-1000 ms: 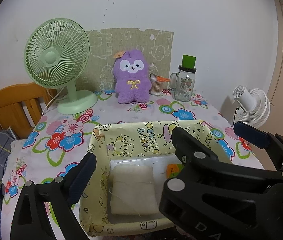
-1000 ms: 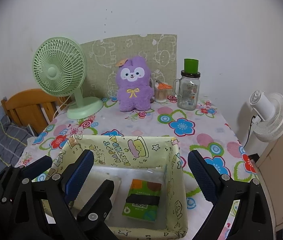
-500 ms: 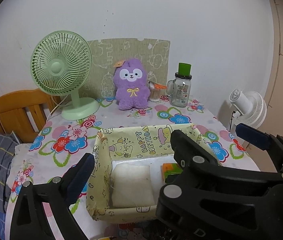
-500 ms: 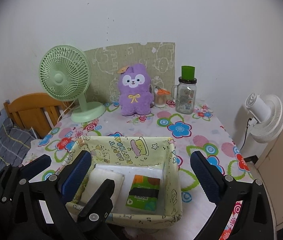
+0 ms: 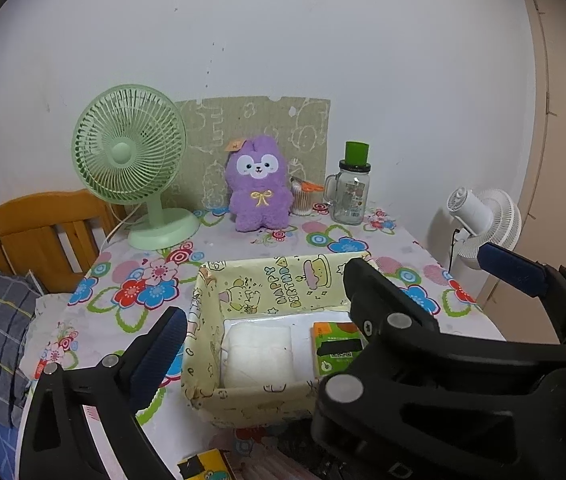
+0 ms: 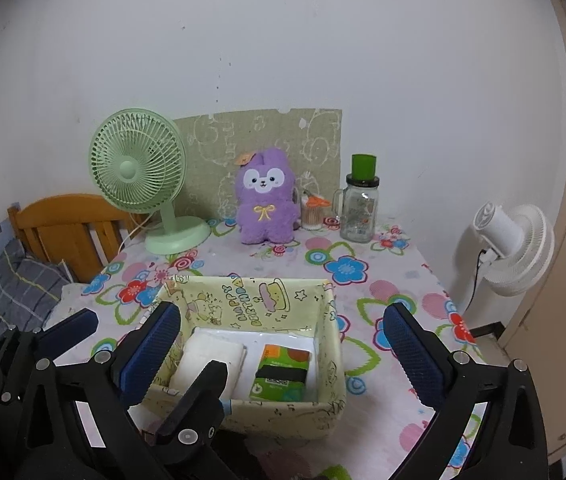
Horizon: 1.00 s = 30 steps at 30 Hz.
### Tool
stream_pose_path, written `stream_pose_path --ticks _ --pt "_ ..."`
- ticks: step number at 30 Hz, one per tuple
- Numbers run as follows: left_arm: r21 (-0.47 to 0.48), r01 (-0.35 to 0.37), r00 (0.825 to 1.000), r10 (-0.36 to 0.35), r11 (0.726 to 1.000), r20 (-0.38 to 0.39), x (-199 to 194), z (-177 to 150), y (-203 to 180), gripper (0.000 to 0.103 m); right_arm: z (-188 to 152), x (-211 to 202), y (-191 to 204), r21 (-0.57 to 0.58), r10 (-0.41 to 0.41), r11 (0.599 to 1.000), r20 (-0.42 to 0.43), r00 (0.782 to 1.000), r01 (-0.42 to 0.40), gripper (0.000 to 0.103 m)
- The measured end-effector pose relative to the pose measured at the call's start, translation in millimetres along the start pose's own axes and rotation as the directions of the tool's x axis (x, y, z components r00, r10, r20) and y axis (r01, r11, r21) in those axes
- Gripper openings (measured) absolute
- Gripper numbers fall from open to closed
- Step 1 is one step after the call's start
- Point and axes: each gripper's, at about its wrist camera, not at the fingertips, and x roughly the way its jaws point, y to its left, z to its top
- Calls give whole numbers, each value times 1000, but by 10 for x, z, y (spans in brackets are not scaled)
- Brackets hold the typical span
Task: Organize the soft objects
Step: 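Open both grippers and lift them out of the fabric box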
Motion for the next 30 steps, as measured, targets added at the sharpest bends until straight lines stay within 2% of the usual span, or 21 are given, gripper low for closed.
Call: stream_pose_path --ticks 15,30 --pt "16 -28 999 27 999 41 -350 -114 -94 103 -102 -362 -1 -10 8 1000 20 1000 -8 103" --pt "-18 -22 1000 22 1000 15 -493 -327 -60 103 -270 -511 100 -37 23 999 10 1000 -22 103"
